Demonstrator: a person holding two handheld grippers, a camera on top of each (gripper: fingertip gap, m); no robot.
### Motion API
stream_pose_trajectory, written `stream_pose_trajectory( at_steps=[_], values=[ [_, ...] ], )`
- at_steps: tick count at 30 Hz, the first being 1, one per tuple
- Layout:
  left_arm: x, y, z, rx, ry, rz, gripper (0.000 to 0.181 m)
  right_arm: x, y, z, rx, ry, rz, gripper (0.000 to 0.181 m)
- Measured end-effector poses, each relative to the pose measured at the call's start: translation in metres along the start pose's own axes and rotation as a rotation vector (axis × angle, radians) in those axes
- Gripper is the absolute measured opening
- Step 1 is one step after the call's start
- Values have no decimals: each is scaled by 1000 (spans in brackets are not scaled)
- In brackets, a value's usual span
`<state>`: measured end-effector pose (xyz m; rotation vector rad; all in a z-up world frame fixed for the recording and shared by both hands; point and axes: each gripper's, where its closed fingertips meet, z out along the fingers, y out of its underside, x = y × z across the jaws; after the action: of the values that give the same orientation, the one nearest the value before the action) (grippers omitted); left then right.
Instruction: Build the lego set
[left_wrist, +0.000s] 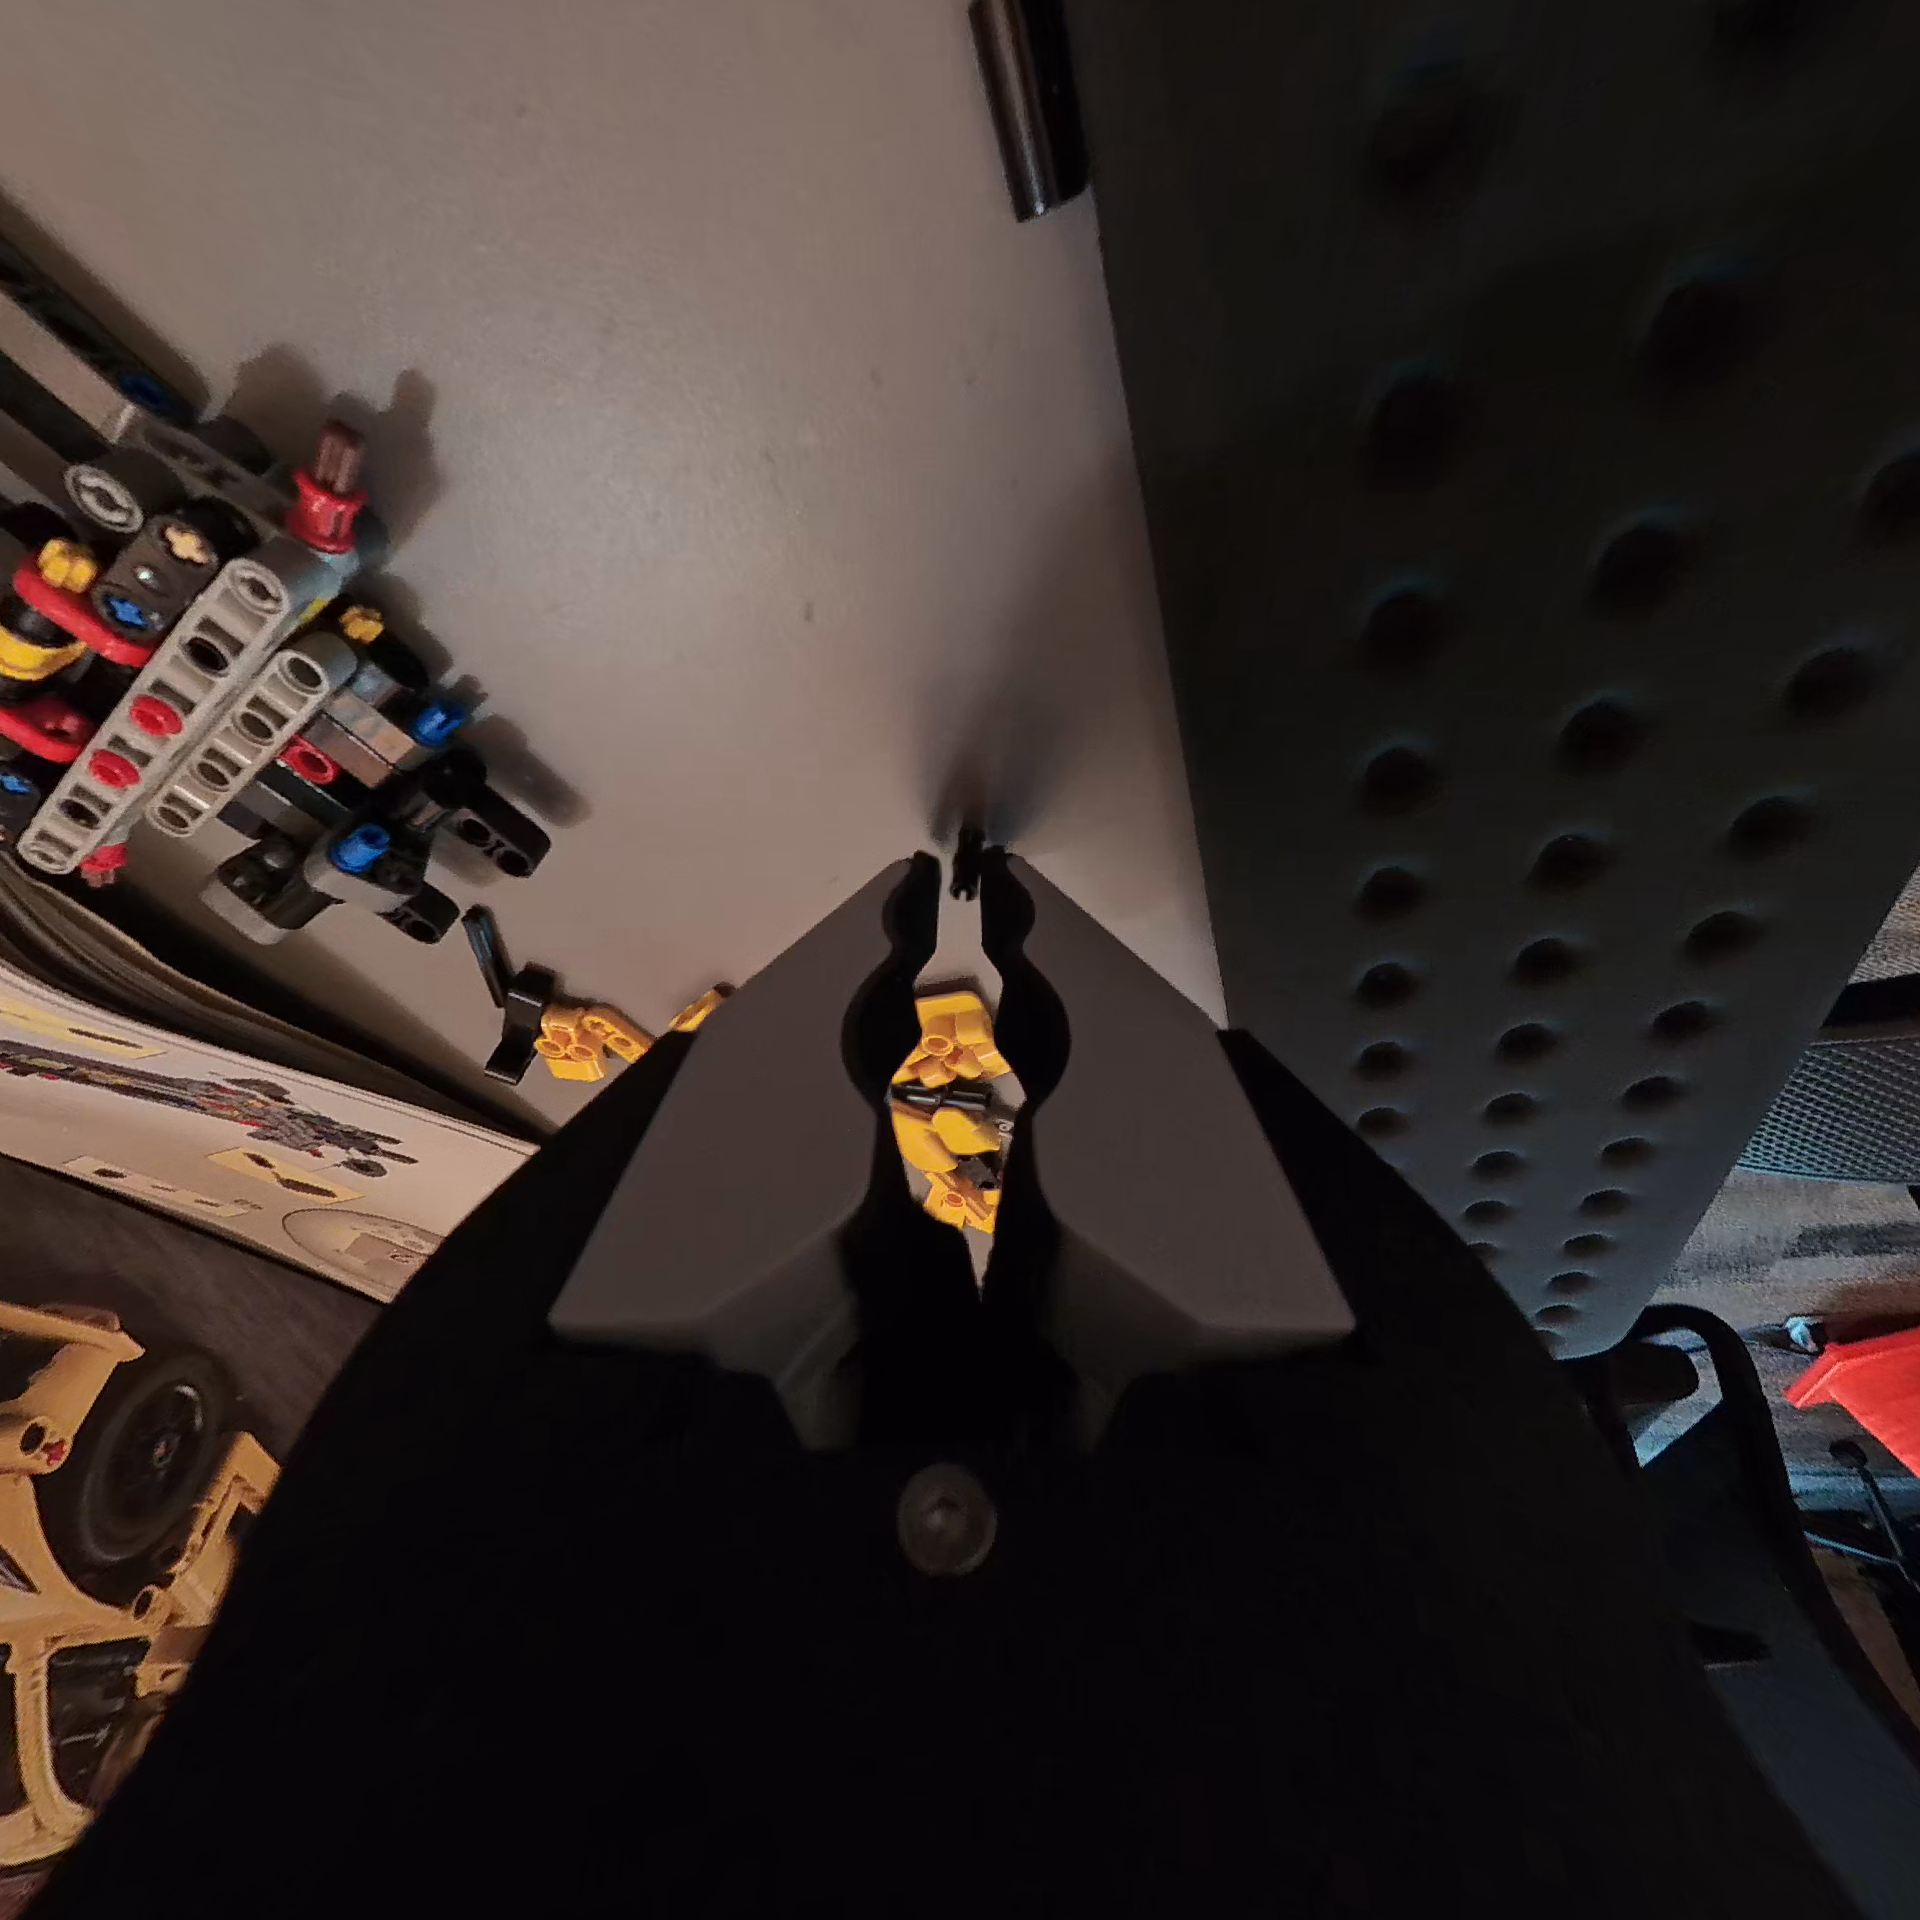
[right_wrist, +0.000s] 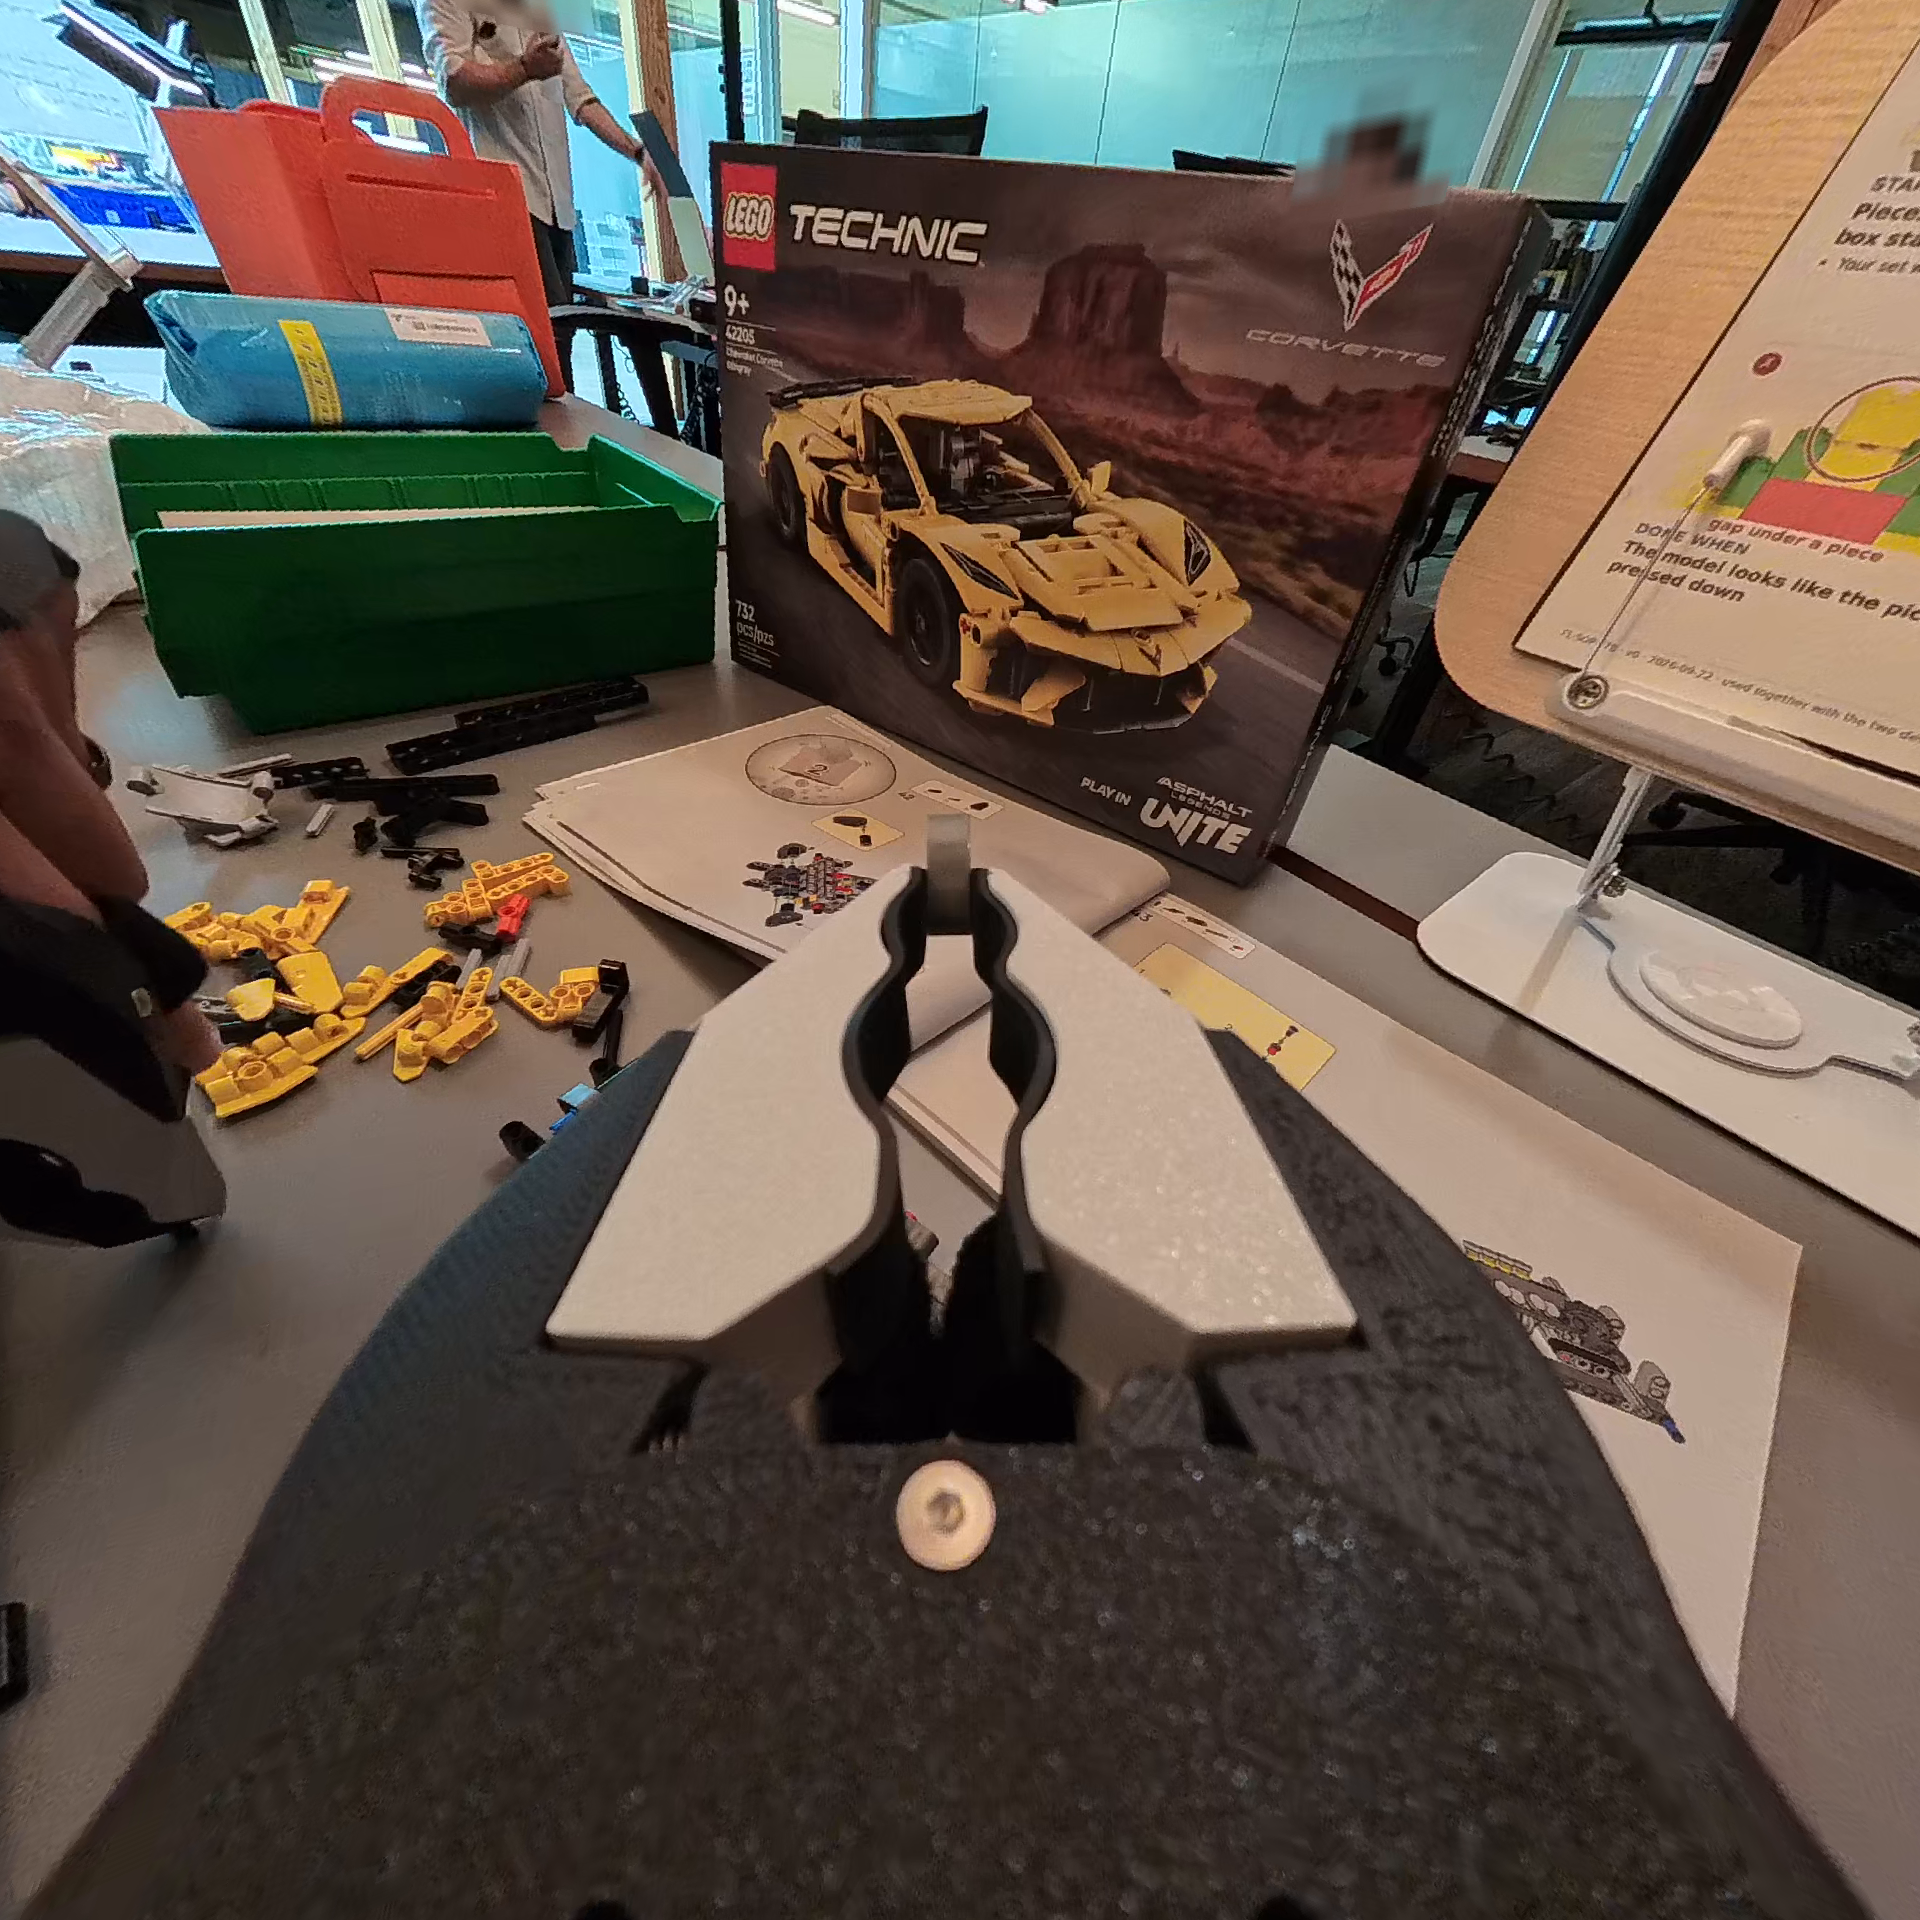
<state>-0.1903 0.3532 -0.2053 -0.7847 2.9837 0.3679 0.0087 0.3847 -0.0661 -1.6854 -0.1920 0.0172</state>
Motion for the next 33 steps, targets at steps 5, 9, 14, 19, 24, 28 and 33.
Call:
stream_pose_trajectory(
  at_steps=[5, 9, 14, 19, 24, 28, 33],
  values=[
    [0, -7, -15, 174, 36, -107, 14, 0, 0, 0, 0, -1, 1, 7],
    [1, -9, -23, 414, 110, -237, 15, 0, 0, 0, 0, -5, 7, 7],
    [2, 1, -8, 469, 109, -335, 15, 0, 1, 0, -3, -6, 6, 7],
    [0, -4, -6, 504, 70, -343, 13, 0, 1, 1, -5, -6, 6, 7],
    [3, -6, -3, 500, 77, -341, 11, -1, 1, 1, -6, -8, 5, 7],
    [5, -7, -2, 495, 91, -339, 9, 0, 1, 0, -6, -6, 5, 7],
    [6, -6, 0, 483, 87, -333, 9, 0, 2, 1, -7, -7, 5, 7]
  ],
)
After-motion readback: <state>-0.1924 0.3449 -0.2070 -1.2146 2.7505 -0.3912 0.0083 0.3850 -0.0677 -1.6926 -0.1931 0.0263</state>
